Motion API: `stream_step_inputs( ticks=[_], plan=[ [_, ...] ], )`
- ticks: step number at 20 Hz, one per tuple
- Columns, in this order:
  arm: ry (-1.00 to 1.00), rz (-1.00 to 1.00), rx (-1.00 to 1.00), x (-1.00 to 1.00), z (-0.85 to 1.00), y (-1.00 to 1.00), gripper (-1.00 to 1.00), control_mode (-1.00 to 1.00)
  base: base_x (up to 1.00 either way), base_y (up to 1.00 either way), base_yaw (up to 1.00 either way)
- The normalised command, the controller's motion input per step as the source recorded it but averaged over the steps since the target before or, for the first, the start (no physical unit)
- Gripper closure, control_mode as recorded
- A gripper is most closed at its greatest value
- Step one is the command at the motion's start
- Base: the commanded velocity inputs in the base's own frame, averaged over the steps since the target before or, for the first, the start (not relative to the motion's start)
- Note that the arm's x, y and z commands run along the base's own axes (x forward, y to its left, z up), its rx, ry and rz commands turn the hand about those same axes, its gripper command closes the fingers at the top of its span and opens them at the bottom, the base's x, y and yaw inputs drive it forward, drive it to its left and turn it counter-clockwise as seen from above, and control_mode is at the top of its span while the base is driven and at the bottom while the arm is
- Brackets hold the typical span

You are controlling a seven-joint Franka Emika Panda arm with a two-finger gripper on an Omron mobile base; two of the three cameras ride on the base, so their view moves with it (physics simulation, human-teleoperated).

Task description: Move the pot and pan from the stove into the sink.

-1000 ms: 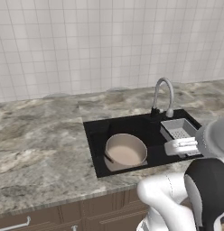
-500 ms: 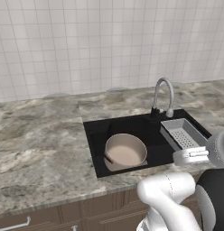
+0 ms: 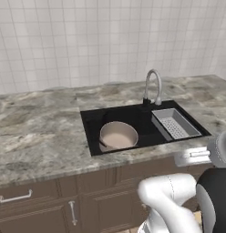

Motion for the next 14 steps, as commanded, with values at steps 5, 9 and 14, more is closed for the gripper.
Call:
stream_step_inputs(
  ticks=[5,9,14],
  plan=[
    [0.0,0.0,0.0,0.0,0.0,0.0,-1.0,1.0,-0.59,-0.34,-0.08],
    [0.0,0.0,0.0,0.0,0.0,0.0,-1.0,1.0,-0.06,-0.28,-0.38],
    [0.0,0.0,0.0,0.0,0.0,0.0,-1.0,1.0,0.0,-0.12,-0.48]
  ],
)
